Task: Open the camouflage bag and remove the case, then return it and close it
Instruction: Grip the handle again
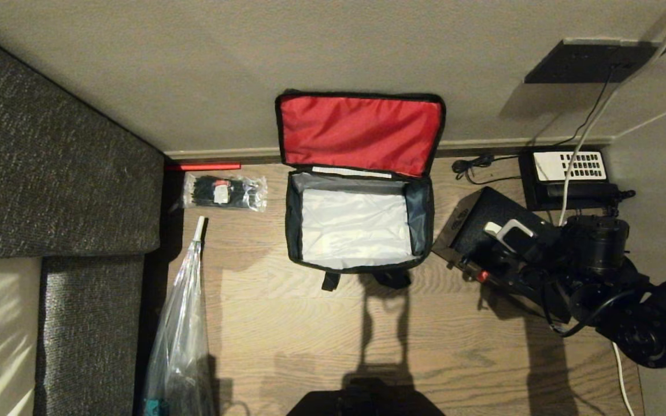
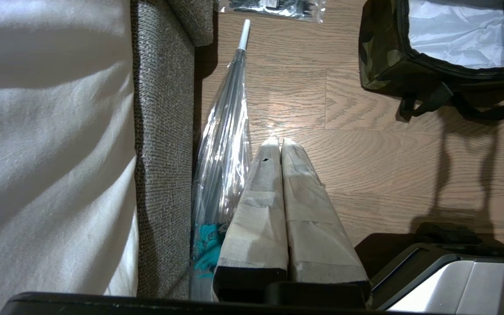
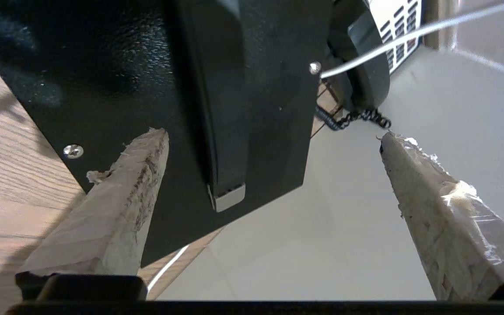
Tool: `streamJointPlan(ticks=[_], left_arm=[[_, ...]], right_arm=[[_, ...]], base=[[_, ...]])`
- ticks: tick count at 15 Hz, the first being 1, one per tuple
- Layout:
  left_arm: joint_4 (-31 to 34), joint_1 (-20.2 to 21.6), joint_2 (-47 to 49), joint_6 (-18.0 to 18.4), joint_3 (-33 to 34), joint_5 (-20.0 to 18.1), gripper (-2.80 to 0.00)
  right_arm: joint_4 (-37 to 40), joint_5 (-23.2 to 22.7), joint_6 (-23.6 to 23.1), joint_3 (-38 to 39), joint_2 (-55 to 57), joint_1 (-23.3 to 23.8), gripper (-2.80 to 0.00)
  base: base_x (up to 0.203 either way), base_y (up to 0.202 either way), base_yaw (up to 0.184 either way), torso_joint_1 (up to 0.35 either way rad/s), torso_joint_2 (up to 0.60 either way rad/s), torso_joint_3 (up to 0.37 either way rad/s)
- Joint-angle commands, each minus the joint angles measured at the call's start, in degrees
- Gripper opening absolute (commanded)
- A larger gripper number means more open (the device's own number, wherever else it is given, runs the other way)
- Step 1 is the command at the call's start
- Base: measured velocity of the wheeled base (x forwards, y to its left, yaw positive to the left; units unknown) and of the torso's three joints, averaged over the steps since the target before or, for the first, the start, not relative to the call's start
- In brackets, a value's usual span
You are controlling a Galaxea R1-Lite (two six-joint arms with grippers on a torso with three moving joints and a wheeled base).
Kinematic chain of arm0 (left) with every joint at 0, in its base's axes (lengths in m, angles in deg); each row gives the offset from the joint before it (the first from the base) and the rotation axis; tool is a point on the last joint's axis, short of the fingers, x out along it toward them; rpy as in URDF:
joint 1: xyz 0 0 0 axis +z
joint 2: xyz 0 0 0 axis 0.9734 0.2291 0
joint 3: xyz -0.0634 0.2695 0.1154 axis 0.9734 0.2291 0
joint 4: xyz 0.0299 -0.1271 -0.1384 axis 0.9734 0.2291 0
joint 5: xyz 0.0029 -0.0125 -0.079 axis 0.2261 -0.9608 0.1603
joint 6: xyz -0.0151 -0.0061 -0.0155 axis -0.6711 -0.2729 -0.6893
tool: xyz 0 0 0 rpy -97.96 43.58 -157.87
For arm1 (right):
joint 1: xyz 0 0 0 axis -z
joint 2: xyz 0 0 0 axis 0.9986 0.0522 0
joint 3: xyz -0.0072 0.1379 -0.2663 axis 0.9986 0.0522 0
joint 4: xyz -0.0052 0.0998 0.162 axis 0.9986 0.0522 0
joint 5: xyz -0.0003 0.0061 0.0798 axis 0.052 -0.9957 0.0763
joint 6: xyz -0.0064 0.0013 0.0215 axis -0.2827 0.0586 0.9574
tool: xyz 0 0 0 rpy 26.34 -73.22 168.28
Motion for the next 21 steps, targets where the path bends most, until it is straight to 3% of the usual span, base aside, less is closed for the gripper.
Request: streamJointPlan(ticks=[1,8,21], left_arm=[[-0.01,0.02,-0.2,-0.01,0.18,0.02,-2.8],[-0.01,0.02,-0.2,-0.01,0.18,0.02,-2.8],[-0.01,0.02,-0.2,-0.01,0.18,0.02,-2.8]], right_arm=[[-0.85,0.25,-2.6,-0.91,1.65,0.02,0.0],[-3.11,-0.37,-5.72,-3.29,3.66,2.44,0.0],[-4.81,-1.42,-5.62,-6.42,3.96,4.59,0.0]], base=[[0.0,0.0,0.0,0.0,0.0,0.0],[0.0,0.0,0.0,0.0,0.0,0.0],[0.0,0.0,0.0,0.0,0.0,0.0]])
